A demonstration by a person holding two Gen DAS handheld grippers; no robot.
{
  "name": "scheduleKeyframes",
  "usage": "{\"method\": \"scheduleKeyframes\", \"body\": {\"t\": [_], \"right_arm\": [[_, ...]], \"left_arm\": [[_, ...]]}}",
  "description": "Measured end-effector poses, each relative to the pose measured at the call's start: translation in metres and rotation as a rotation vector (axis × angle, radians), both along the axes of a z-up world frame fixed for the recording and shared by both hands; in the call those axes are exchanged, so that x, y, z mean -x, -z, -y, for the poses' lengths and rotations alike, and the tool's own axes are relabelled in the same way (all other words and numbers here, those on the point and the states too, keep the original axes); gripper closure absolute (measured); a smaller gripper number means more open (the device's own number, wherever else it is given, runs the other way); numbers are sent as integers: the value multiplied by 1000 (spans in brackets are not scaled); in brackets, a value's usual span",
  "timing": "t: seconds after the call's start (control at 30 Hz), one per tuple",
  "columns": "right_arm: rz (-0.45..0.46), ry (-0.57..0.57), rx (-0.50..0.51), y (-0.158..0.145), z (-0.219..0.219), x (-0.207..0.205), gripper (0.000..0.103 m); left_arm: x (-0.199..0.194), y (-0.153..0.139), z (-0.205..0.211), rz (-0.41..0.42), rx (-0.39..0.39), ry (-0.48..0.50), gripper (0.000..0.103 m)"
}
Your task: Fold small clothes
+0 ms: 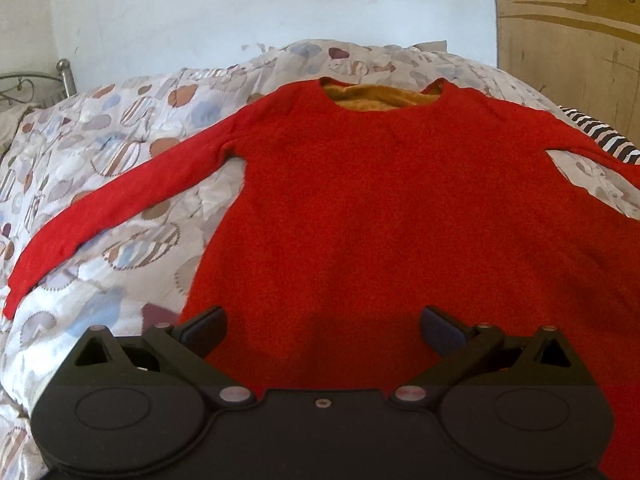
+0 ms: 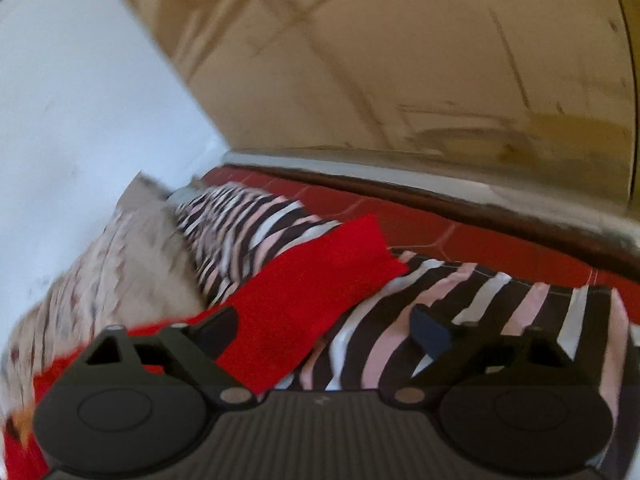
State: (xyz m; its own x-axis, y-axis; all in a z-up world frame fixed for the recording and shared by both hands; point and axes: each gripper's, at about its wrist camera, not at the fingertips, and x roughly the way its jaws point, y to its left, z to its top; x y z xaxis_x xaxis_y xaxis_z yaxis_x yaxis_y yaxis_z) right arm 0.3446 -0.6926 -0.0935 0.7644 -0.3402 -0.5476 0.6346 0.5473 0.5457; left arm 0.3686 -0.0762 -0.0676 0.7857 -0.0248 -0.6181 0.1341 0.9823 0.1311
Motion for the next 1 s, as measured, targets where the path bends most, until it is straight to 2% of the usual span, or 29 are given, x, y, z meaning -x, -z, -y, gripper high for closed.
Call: {"method": "scheduleKeyframes", "body": {"t": [0.13,0.23,0.27,0.3,0.37,0.4,0.53,0.7,0.87,1.0], "right_arm": [[27,72,-21,11,9,-4,23],[25,94,-16,17,10,-8,41],[19,103,-15,19,10,-10,54],[21,111,-15,18,11,-11,72],[55,128,-20,16,11,-10,84],[79,134,-14,12,10,-8,94],[108,95,103,-20,-5,-12,95],[176,-41,269,-87,-48,-29,95],[267,-239,433,-164,-118,-54,96],[325,-431,566,-212,-199,-76,96]], "left_arm": [[5,-7,-11,2,12,-59,1],[9,-13,-18,7,50,-87,1],[10,-14,-19,6,59,-89,1],[10,-16,-20,6,64,-88,1],[12,-19,-22,13,64,-92,1],[13,-21,-23,19,63,-93,1],[13,-27,-28,36,63,-97,1],[16,-35,-41,52,110,-119,1],[24,-42,-59,72,167,-146,1],[30,-45,-75,84,200,-178,1]]}}
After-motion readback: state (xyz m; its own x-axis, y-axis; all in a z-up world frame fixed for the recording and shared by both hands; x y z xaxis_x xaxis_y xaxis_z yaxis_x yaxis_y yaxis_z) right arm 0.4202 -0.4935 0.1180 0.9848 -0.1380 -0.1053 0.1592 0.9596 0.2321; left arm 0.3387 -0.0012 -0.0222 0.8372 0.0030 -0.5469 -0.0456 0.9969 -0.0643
